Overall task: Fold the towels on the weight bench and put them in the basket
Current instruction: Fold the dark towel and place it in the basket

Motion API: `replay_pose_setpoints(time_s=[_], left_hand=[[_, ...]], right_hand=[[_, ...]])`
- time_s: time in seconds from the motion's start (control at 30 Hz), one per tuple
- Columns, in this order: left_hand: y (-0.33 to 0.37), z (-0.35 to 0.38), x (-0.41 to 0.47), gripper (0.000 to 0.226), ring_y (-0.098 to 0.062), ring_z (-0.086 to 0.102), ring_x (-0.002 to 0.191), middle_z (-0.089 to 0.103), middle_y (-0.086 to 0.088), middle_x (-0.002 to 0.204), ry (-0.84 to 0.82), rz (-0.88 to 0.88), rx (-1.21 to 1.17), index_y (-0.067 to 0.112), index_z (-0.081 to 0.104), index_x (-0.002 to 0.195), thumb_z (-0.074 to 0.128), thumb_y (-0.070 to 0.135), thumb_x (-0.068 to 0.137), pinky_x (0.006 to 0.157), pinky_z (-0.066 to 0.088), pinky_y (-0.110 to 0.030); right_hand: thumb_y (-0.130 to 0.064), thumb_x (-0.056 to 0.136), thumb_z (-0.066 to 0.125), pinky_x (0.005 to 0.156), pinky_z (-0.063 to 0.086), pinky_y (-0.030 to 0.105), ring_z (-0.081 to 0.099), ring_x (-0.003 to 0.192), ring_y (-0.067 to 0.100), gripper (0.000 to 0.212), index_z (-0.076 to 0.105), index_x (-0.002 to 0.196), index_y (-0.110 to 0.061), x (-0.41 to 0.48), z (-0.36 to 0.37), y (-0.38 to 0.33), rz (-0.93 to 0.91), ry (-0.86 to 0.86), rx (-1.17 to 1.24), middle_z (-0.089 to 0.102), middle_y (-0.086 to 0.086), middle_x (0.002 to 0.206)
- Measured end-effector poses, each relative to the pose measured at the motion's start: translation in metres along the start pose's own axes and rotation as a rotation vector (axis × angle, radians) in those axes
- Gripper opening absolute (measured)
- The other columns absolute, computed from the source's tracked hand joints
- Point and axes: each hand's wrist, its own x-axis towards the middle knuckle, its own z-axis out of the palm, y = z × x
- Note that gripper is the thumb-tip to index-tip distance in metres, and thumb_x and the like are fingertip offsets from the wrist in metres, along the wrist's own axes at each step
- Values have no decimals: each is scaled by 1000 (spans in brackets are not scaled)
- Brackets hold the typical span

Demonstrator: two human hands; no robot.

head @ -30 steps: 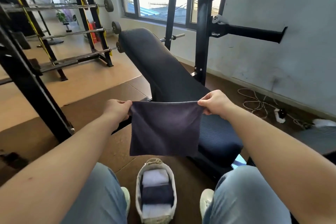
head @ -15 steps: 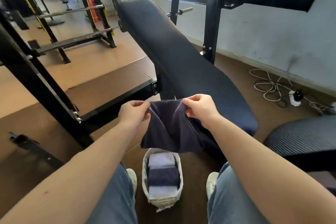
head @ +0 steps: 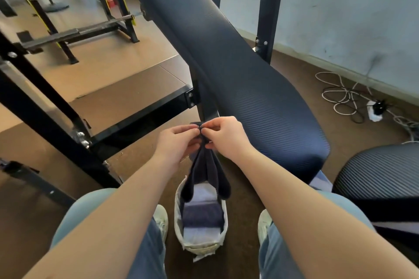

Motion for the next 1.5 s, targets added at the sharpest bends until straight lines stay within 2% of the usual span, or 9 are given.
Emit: replay_pose_setpoints(time_s=[0.23,0.4,0.47,0.57,0.73,0.9,1.17,1.33,1.5], left_hand=[[0,-1,11,12,-13,77,80,79,-1,92,52,-14,-13,19,77,102,73,12,93,68,62,-28],[0,1,16,14,-10,77,79,78,-1,93,74,18,-1,19,77,103,73,11,92,61,59,-22],[-1,1,17,15,-10,77,78,78,-1,94,64,18,5,19,76,104,72,10,93,60,58,-21],[-4,0,17,21,-14,76,84,77,-2,99,47,19,44,20,74,112,70,10,93,65,60,-24],[-3,1,13,27,-15,63,104,68,2,110,33,37,84,25,69,124,56,15,101,90,59,-39],[3,-5,17,23,-14,64,100,73,1,104,-19,3,173,29,69,117,50,24,105,77,54,-34],[13,-18,42,25,-22,61,105,62,-2,112,52,-86,377,25,66,123,57,25,100,82,60,-40],[5,-19,54,26,-24,64,103,63,-3,113,-95,-260,433,22,65,119,71,26,94,76,61,-41],[-10,-10,63,21,-19,65,85,70,-6,97,-102,-166,652,22,70,111,67,12,93,63,59,-30]], right_hand=[[-21,98,68,79,64,35,73,90,11,18,78,112,-18,11,6,7,-101,43,-173,77,-1,102],[-22,98,67,82,56,18,70,88,5,17,79,110,-20,12,12,7,-177,94,-274,77,-4,100],[-23,98,66,81,55,18,69,86,6,17,79,109,-22,11,14,7,-200,102,-317,77,-5,98],[-23,99,65,84,58,29,71,87,13,19,78,112,-21,9,13,9,-233,57,-409,77,-1,97],[-33,93,75,83,60,26,70,88,7,24,77,113,-21,8,9,13,-248,6,-407,77,-5,99],[-20,91,76,84,60,25,70,87,7,16,78,108,-18,8,2,12,-195,34,-320,76,-4,99],[-7,95,65,83,64,37,70,96,11,30,75,119,-22,8,-6,14,-153,-69,-280,74,-6,108],[-8,90,67,83,61,26,69,86,3,26,79,106,-26,9,-15,13,-185,-97,-326,73,-12,96],[-10,89,70,74,53,8,66,82,-1,20,80,100,-23,15,-21,12,-219,-65,-373,73,-11,92]])
